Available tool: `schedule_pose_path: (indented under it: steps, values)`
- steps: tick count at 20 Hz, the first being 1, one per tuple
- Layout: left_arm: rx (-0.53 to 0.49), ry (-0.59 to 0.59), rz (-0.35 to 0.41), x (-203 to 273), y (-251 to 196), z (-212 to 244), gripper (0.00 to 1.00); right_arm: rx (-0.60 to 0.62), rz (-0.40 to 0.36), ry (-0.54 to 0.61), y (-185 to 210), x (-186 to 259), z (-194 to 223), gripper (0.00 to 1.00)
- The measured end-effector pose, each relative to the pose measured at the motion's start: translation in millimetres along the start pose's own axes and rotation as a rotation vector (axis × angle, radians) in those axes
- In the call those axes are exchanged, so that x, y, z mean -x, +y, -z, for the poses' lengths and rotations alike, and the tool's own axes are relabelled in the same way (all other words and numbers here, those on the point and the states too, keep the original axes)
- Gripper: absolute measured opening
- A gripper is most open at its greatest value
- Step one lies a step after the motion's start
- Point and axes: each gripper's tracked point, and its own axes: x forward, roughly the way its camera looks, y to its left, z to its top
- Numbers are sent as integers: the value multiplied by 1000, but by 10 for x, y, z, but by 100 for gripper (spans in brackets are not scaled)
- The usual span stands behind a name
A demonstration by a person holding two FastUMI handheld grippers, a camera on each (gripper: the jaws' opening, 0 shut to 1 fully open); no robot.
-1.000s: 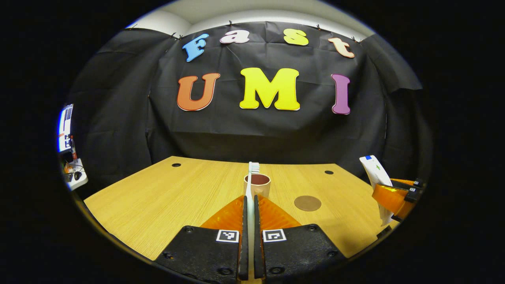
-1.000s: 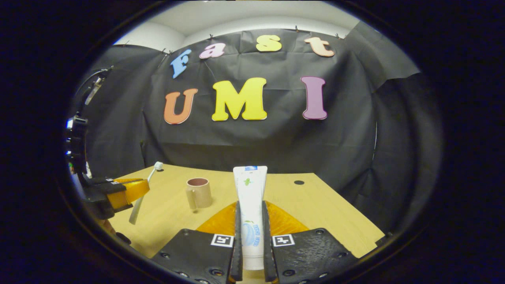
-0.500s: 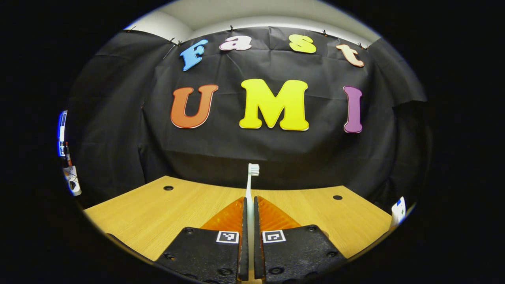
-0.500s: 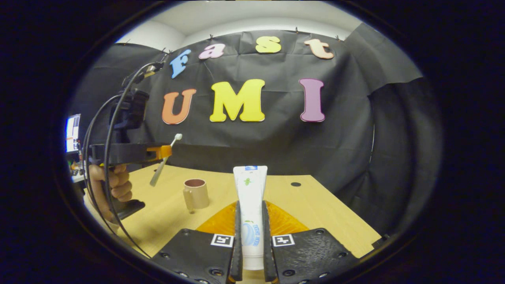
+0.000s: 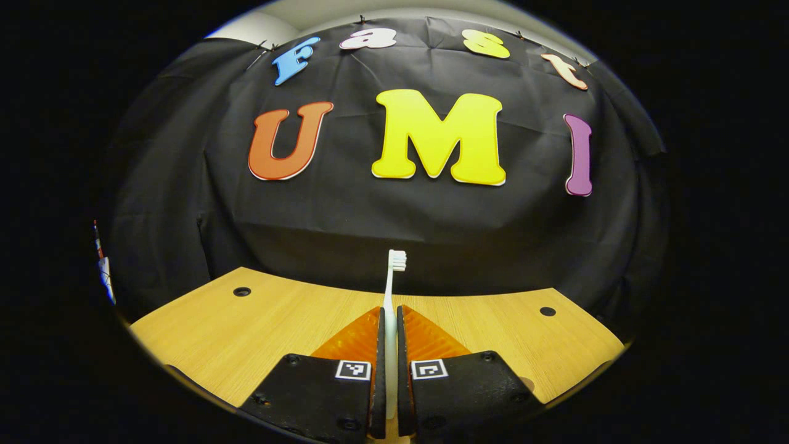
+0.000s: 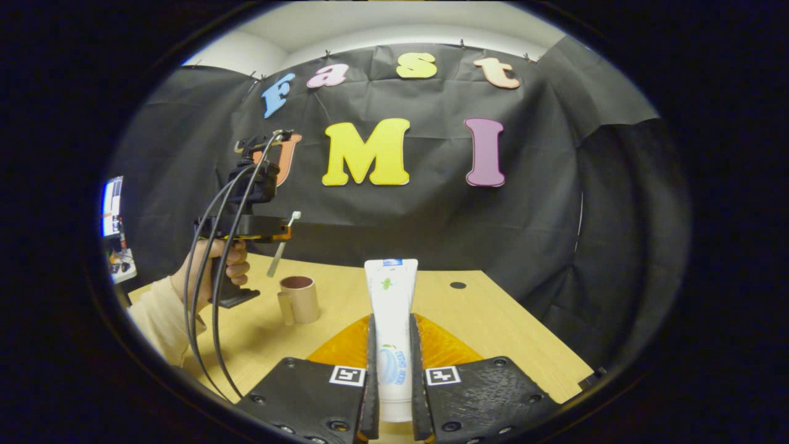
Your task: Put the toothbrush and toothpaste on the desktop into the cup, then pick up the cup and place it on the coaster on the desktop.
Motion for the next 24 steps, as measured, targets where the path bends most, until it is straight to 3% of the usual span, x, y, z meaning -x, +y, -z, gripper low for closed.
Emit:
schedule_pose_path:
  steps: [13, 18, 19, 21, 24]
  values:
    - [-20, -14, -1, -4, -62, -67, 12, 1, -42, 58, 103, -40, 135, 21]
    - [4, 21, 68, 49, -221, 32, 13, -16, -50, 81, 106, -58, 179, 21]
    - [9, 17, 102, 65, -283, 19, 21, -19, -48, 82, 104, -62, 178, 21]
    - [2, 12, 94, 113, -254, 23, 94, -11, -44, 79, 98, -80, 188, 21]
    - [-74, -8, 16, 171, -103, -27, 99, -22, -53, 80, 128, -130, 190, 21]
